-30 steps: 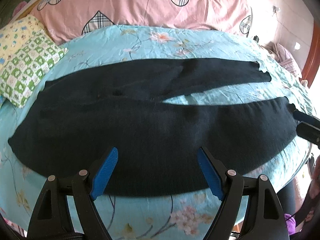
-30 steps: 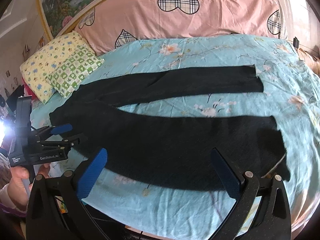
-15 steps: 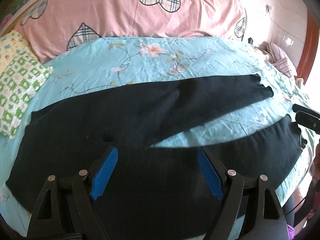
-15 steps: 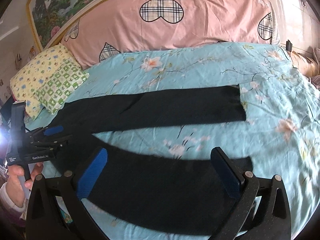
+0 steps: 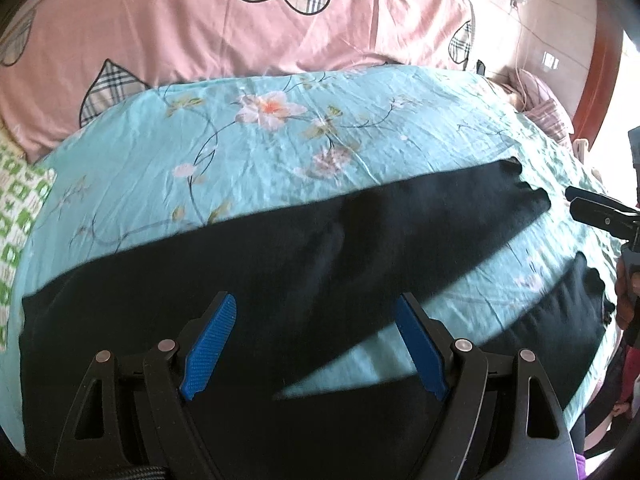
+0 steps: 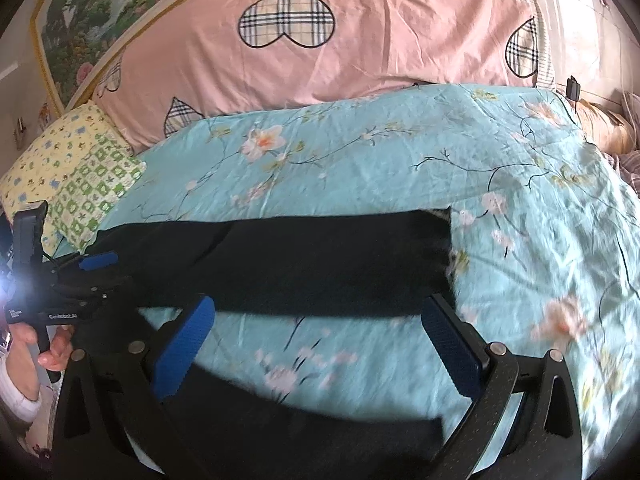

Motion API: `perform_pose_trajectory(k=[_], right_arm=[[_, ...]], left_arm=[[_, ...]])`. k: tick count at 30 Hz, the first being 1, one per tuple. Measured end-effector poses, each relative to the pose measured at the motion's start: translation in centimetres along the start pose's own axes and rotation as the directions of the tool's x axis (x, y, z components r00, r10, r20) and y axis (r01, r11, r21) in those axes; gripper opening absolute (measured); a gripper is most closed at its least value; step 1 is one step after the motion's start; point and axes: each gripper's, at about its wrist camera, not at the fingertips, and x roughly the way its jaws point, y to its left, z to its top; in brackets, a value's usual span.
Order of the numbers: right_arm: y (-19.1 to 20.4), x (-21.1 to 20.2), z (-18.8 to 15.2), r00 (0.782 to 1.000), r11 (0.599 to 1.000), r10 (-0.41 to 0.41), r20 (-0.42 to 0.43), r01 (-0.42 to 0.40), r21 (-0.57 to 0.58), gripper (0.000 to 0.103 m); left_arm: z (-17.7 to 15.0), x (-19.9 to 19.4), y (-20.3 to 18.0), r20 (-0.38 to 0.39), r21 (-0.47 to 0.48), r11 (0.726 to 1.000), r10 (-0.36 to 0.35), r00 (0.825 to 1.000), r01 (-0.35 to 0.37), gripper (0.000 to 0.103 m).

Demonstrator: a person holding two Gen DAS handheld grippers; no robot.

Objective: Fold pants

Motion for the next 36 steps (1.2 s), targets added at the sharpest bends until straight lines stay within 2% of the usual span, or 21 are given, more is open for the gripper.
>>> perform_pose_trajectory(k=[4,10,17,22,23,26,28,29,30,31,32,33,34,36], right_arm=[[-1.4,1.2,1.3,1.0,1.0,-0.001,-0.021,0.001,0.024,0.103],[-3.2,2.9,2.7,0.999,0.999,-0.013,-0.047,0.014,0.032,0.103],[-5.9,5.4,4.0,0.996,0.997,-0.01,-0.092,0.017,0.078,0.103],[-7.6,6.9,4.9,0.993,0.993,0.015,-0.118,-0.001,0.115,0.103],[-7.8,7.3,5.1,0.992,0.993,0.015,-0.124,-0.001,0.117,0.103],[-8.2,8.2,5.5,0.99,0.993,0.024,-0.139,-0.007,0.119,0.103],[-8.3,8.7,5.7,0.988,0.993,0.024,-0.152,-0.006,0.118,0.101],[-8.3,8.9,5.7,0.988,0.994,0.021,-0.156,-0.003,0.113,0.1],[-8.3,9.2,5.8,0.987,0.994,0.022,-0.16,-0.005,0.108,0.093],[-8.3,9.5,5.9,0.986,0.994,0.028,-0.163,-0.011,0.104,0.085],[-8.3,9.7,5.9,0.985,0.995,0.038,-0.166,-0.022,0.101,0.079],[-8.3,9.9,5.8,0.985,0.995,0.043,-0.167,-0.026,0.1,0.066],[-8.4,10.1,5.7,0.985,0.995,0.036,-0.17,-0.019,0.098,0.05],[-8.5,9.9,5.7,0.986,0.994,0.022,-0.166,-0.004,0.107,0.031]], left_arm=[[2.1,1.6,0.0,-0.008,0.032,0.999,-0.013,1.0,0.013,0.082],[5.1,5.1,0.2,-0.068,0.074,0.994,-0.071,0.995,0.076,0.082],[8.2,9.8,-0.3,-0.137,0.179,0.97,-0.139,0.981,0.163,0.082],[9.7,12.9,-0.2,-0.209,0.236,0.935,-0.219,0.953,0.266,0.082],[9.9,13.6,-0.2,-0.238,0.239,0.925,-0.238,0.942,0.294,0.082],[9.7,15.8,-0.4,-0.313,0.25,0.914,-0.237,0.92,0.32,0.08],[9.4,16.3,-0.7,-0.328,0.265,0.907,-0.235,0.915,0.328,0.079],[9.2,16.4,-0.9,-0.335,0.269,0.9,-0.245,0.91,0.342,0.072],[9.2,16.3,-1.0,-0.343,0.269,0.895,-0.256,0.904,0.356,0.06],[9.2,16.2,-1.2,-0.355,0.264,0.888,-0.273,0.894,0.376,0.053],[9.2,16.0,-1.4,-0.366,0.259,0.881,-0.29,0.884,0.396,0.034],[9.1,15.8,-1.7,-0.373,0.261,0.876,-0.296,0.879,0.406,0.015],[9.0,15.5,-2.0,-0.376,0.269,0.873,-0.295,0.879,0.408,0.011],[8.7,14.3,-2.7,-0.356,0.306,0.87,-0.272,0.894,0.387,0.008]])
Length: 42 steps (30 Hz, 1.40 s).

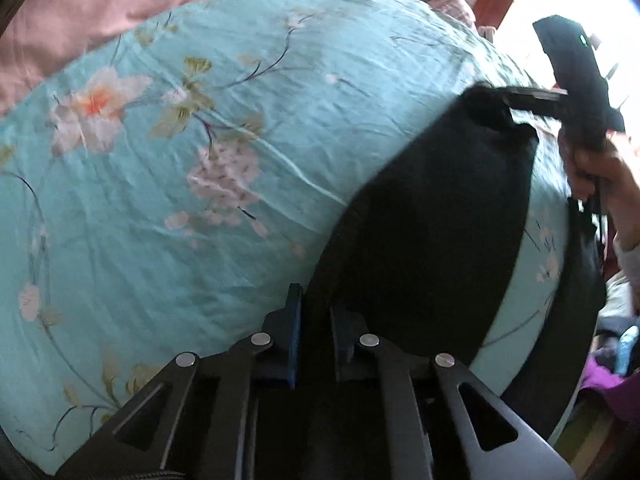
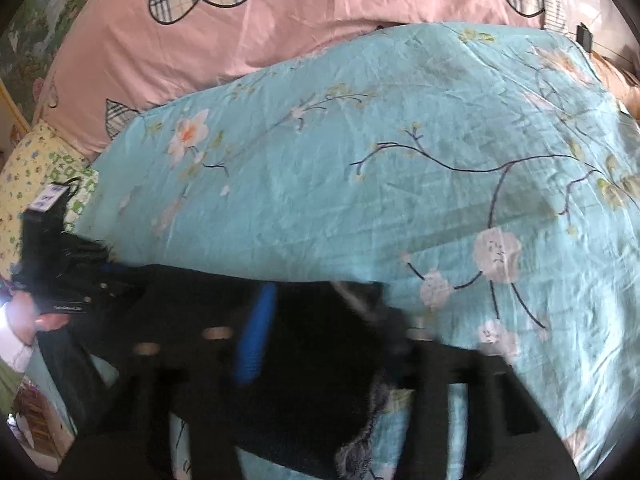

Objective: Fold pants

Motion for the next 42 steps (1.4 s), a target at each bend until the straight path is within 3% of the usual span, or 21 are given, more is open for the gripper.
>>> perform_pose_trajectory(k=[1,2,5,11,19,34,42], right_arm=[[-0.1,-0.4,-0.1,1.0,1.0,0.016,0.013,-0.016,0.009,0.019],[-0.2,-0.9,-0.1,0.999,0.999,0.034,0.027,-0.034,0.017,0.014],[0.0,-2.7,-0.6,0.997,0.999,0.049,0.067,-0.05,0.011,0.011],[0.7,-7.0,-2.8,0.989,0.997,0.081,0.126,-0.078,-0.026,0.01],[1.6,-11.1,-6.7,0.981,0.993,0.11,0.158,-0.102,-0.058,0.01],[1.8,-13.8,-15.0,0.978,0.987,0.135,0.16,-0.119,-0.106,0.01],[2.3,-15.1,-17.1,0.983,0.988,0.109,0.15,-0.09,-0.129,0.01]], left_arm=[[-0.3,-0.3,-0.6,0.008,0.006,1.0,0.005,1.0,-0.005,0.007],[-0.5,-0.7,-1.0,0.017,0.007,1.0,0.009,1.0,-0.009,0.007],[-1.3,-2.5,-2.2,0.051,-0.012,1.0,0.016,0.999,-0.016,0.006],[-4.3,-6.6,-4.3,0.127,-0.083,0.996,0.023,0.992,-0.012,0.006],[-8.0,-10.0,-9.3,0.18,-0.093,0.996,0.025,0.983,-0.008,0.006],[-14.2,-10.5,-14.3,0.206,-0.11,0.994,0.018,0.978,0.005,0.006],[-15.8,-10.4,-15.6,0.211,-0.118,0.993,-0.008,0.977,0.033,0.006]])
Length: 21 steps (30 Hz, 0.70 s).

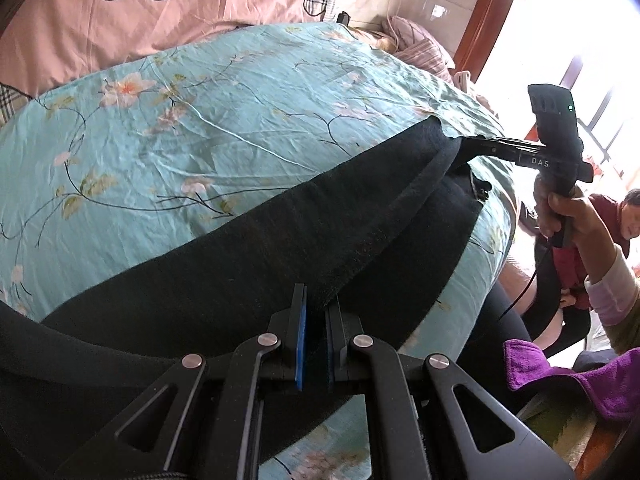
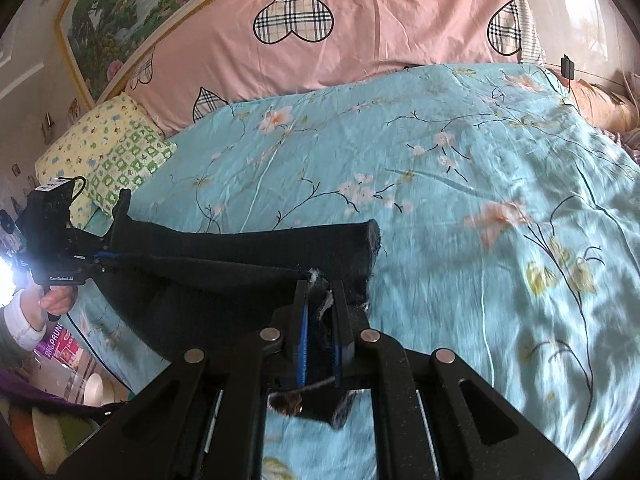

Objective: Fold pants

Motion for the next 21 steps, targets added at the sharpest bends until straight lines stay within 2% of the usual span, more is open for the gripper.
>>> perform_pose_trajectory(k=[7,12,21], right_arm=[[1.3,-1.2,-0.6,1.0,0.998,-0.026,-0.011,0.025,-0.053,0.01],[0.6,-0.7,-2.2,0.997,0.998,-0.052,-0.054,0.05,-0.04,0.01],[0.4,-0.5,-3.3,0.994,0.996,-0.079,-0.075,0.075,-0.049,0.01]], left_arm=[[-1.0,-0.6,-0.9,0.004,0.012,1.0,-0.023,1.0,0.023,0.006],[-1.9,0.2,-1.5,-0.02,0.017,0.999,-0.03,0.999,0.03,0.006],[-3.2,1.5,-1.4,-0.048,0.008,0.999,-0.039,0.998,0.039,0.007]])
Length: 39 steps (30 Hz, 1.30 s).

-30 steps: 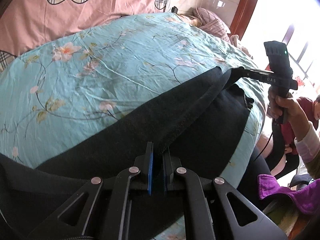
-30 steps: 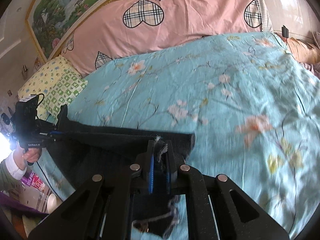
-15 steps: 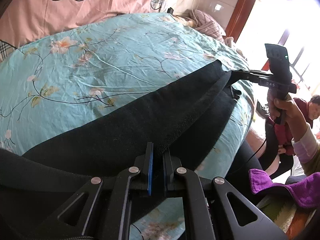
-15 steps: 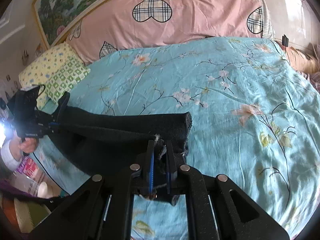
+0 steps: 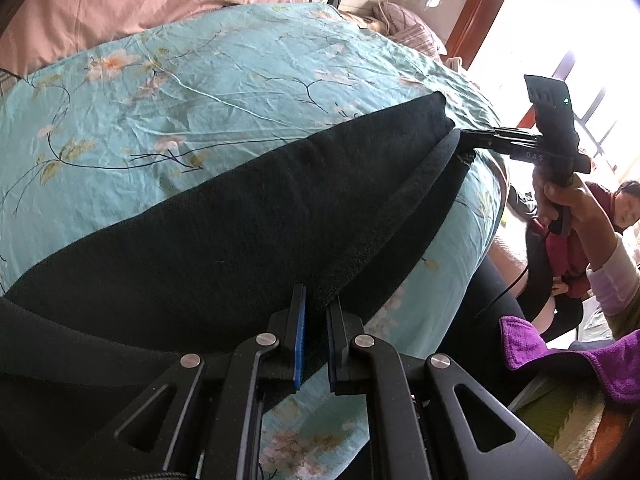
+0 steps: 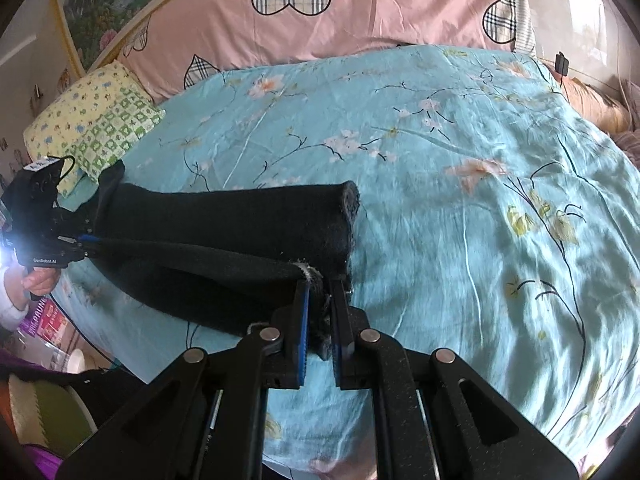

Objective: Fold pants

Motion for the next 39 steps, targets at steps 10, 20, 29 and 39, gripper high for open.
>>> perform_pose_trajectory(k=[10,20,29,39], right_arm=[[0.9,-0.7,-1.0,0.999,1.0,-0.028,-0.037,0.028,-0.001,0.01],[3.6,-3.5,0.0,0.997,0.996,-0.08,0.012,0.08,-0.04,0.053],[8.1,-1.7,3.1,0.99,0.991,0.128,0.067,-0.124,-0.055,0.053],[14.8,4.2,5.6,0.954,0.947,0.301,0.002,-0.299,-0.118,0.053]], left_arm=[[-1.4,1.0,-0.1,-0.011,-0.004,1.0,-0.017,1.0,0.017,0.011],[-3.1,-0.2,-0.1,0.003,-0.029,0.998,-0.064,0.998,0.064,0.038],[-4.3,-4.8,4.3,0.093,-0.191,0.982,0.019,0.995,-0.001,0.04],[-5.0,-10.2,11.4,0.131,-0.384,0.914,0.194,0.972,-0.131,0.041]])
